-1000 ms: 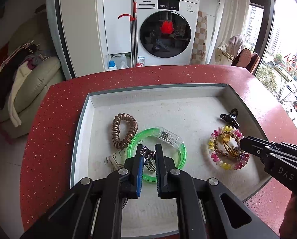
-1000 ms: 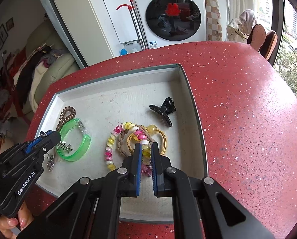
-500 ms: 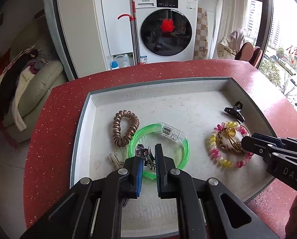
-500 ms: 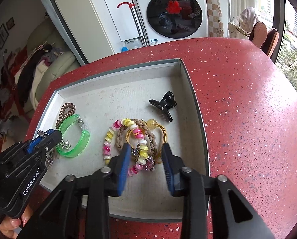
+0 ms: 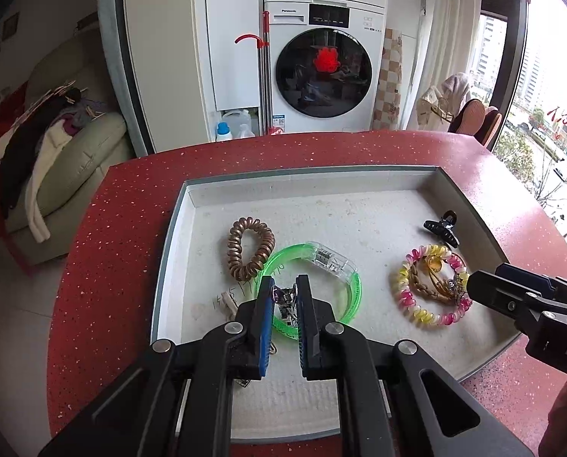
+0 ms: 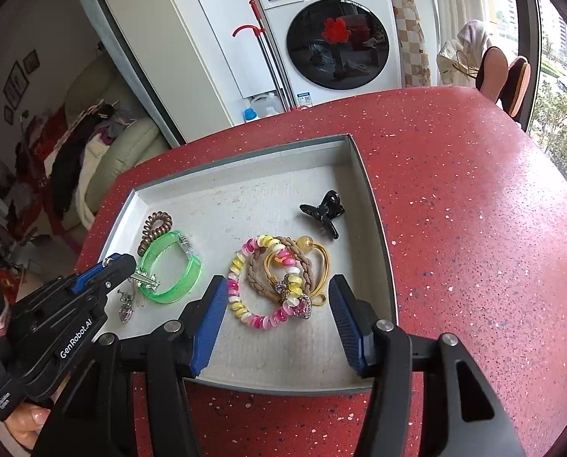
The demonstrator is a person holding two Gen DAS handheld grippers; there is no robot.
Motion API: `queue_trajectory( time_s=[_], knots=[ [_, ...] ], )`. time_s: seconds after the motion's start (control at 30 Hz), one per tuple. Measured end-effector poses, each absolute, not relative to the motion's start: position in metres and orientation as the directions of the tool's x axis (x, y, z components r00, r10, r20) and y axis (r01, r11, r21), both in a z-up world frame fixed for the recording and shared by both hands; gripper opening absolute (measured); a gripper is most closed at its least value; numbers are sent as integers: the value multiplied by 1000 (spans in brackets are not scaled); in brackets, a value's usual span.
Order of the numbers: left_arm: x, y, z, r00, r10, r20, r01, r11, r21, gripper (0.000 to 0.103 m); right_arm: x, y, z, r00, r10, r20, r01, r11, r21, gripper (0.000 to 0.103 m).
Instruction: Organize jewelry
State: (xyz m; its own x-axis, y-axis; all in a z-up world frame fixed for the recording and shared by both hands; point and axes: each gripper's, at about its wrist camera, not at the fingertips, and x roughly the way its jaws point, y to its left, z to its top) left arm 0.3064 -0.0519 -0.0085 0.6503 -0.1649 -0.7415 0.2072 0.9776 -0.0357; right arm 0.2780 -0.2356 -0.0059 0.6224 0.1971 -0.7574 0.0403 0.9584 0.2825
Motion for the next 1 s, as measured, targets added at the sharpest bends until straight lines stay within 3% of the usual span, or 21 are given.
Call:
queue_trajectory(
  time_s=[0.77, 0.8, 0.83, 0.87, 1.0],
  knots=[
    [309, -43, -14, 636, -183, -749, 188, 979, -79, 30, 264, -243, 1, 649, 210, -731, 46, 948, 314, 59],
    [309, -43, -13, 639, -183, -747, 188, 979, -79, 37, 264, -243, 2, 650, 209, -731, 48, 948, 314, 59],
    [309, -43, -12, 642, -178, -745, 184, 980, -76, 87, 263, -244, 2, 651, 207, -730, 48, 949, 313, 59],
    [307, -41, -11, 655, -163, -738, 166, 984, -69, 103, 262, -244, 3, 652, 206, -730, 49, 949, 311, 59],
    [302, -43, -3, 699, -147, -699, 166, 985, -42, 103, 261, -245, 4, 653, 204, -730, 50, 949, 310, 59]
  ],
)
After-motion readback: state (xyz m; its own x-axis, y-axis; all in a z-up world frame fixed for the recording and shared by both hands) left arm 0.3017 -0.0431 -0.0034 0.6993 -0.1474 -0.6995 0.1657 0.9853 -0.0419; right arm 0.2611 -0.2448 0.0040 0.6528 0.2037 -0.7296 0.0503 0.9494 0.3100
